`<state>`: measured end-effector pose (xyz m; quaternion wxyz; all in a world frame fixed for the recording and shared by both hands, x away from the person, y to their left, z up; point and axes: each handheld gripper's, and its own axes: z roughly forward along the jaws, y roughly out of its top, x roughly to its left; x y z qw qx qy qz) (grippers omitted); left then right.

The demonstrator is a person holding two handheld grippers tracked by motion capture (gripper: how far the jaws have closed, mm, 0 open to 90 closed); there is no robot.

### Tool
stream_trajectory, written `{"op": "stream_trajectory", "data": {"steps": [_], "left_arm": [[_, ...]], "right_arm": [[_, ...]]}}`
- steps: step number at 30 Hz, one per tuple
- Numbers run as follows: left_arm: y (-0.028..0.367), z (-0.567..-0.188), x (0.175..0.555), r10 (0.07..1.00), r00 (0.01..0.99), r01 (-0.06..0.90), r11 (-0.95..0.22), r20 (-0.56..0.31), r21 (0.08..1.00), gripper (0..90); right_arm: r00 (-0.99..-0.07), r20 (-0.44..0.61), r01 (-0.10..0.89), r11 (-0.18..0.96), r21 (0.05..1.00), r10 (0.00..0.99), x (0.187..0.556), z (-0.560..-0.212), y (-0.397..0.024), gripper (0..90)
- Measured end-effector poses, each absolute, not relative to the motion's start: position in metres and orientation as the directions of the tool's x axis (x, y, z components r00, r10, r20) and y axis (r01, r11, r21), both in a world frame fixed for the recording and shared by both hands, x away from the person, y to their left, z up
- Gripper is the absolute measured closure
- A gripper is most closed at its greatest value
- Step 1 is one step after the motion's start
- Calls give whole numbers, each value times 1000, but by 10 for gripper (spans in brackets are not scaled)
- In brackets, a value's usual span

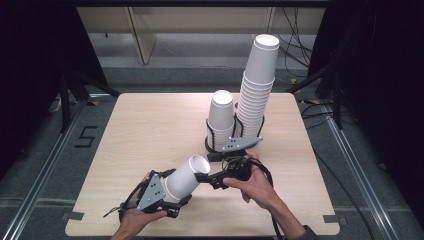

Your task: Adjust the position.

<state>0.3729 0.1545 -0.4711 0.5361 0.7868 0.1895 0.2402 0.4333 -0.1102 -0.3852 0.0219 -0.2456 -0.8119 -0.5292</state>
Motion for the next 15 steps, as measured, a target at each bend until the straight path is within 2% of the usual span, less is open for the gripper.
{"op": "stream_trajectory", "data": {"steps": [3,7,8,9,11,15], "left_arm": [[155,-471,373,521,835,47,-383,174,922,100],[154,-470,371,498,846,58,-435,187,899,101],[153,-471,372,478,860,77,-469,180,880,100],[153,-471,372,478,860,77,-469,180,880,100],[151,-473,372,460,867,86,-517,191,852,100],[147,-475,371,421,878,72,-588,228,806,99]], "right_arm": [[-890,233,378,351,857,391,433,-377,-118,172],[-902,214,360,381,852,375,429,-373,-120,172],[-916,144,309,432,847,374,427,-371,-120,174],[-916,144,309,432,847,374,427,-371,-120,174],[-930,71,259,506,823,361,423,-371,-118,170],[-951,18,211,602,770,310,421,-377,-114,162]]}}
